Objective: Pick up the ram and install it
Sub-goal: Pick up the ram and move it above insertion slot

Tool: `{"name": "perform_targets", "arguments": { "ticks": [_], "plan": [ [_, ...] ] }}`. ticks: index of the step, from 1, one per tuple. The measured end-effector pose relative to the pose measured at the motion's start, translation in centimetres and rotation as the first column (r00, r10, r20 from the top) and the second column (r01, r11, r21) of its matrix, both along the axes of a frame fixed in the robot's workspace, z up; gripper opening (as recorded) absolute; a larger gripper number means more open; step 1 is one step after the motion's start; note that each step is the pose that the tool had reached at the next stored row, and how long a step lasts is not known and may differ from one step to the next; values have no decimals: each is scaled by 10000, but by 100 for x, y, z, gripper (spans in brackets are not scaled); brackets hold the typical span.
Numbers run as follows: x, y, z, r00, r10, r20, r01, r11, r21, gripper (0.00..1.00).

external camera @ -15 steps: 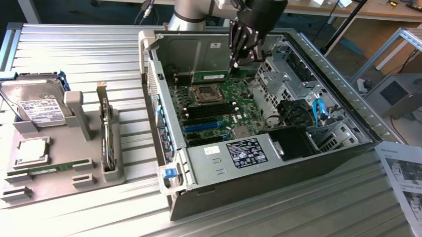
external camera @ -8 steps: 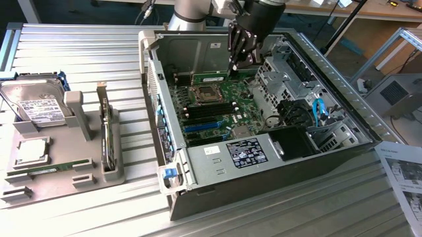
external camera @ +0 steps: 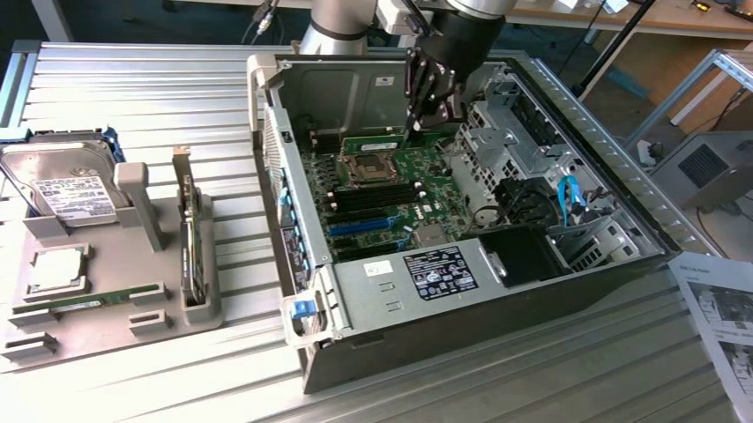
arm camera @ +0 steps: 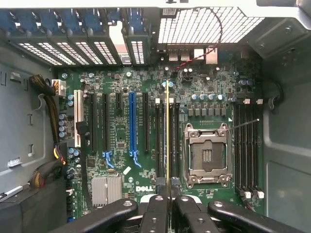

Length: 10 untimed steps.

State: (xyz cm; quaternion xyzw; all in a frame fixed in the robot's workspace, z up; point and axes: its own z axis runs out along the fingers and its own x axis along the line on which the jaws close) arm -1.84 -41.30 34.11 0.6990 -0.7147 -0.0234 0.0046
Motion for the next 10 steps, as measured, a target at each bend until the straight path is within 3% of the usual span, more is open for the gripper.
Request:
{"name": "perform_targets", "arguments": {
  "ticks": [10],
  "plan": [
    [0,0,-1,10000,0,1,0,10000,2,12]
  ]
}}
